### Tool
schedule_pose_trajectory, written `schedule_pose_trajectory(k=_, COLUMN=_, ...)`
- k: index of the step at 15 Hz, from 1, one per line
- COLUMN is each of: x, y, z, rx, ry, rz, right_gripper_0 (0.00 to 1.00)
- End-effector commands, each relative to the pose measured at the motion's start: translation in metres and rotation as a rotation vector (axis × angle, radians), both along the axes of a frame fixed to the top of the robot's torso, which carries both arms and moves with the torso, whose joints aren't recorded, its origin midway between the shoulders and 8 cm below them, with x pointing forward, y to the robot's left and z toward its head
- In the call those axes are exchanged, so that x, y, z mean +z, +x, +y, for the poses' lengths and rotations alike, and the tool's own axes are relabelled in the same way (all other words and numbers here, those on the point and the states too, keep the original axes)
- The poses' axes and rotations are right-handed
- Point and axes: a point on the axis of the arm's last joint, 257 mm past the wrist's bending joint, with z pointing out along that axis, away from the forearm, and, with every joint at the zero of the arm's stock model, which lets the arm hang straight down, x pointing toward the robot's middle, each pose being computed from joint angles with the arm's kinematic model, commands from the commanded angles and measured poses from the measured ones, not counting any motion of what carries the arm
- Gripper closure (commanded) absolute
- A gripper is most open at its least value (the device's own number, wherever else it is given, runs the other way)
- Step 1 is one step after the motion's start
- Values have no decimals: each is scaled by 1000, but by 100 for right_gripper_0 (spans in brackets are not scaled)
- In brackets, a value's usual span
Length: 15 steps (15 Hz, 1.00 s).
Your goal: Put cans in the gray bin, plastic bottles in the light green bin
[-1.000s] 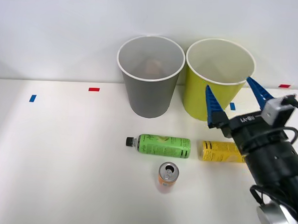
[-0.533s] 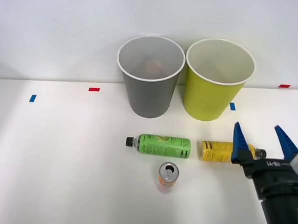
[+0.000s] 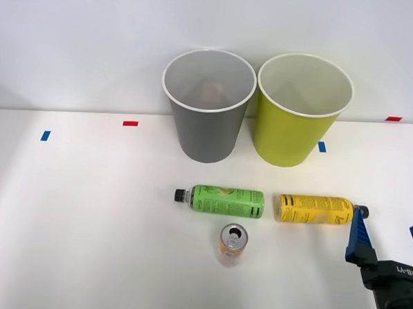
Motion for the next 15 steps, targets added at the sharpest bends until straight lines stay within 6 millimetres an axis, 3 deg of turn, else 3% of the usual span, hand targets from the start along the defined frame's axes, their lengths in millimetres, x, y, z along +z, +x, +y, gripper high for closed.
schedule_pose_trajectory(k=1, x=-10, y=-9, z=-10, rx=-23, ry=-2, rz=33, right_gripper_0=0)
schedule_pose_trajectory(k=6, x=-37, y=-6, z=-12, rx=-60, ry=45, rz=59, right_gripper_0=0)
schedule_pose_trajectory(k=10, x=-52, y=1, z=6, rx=-37, ry=-32, rz=25, right_gripper_0=0)
schedule_pose_trajectory(k=15, x=-62, y=-32, z=5, rx=-36, ry=-262, rz=72, right_gripper_0=0)
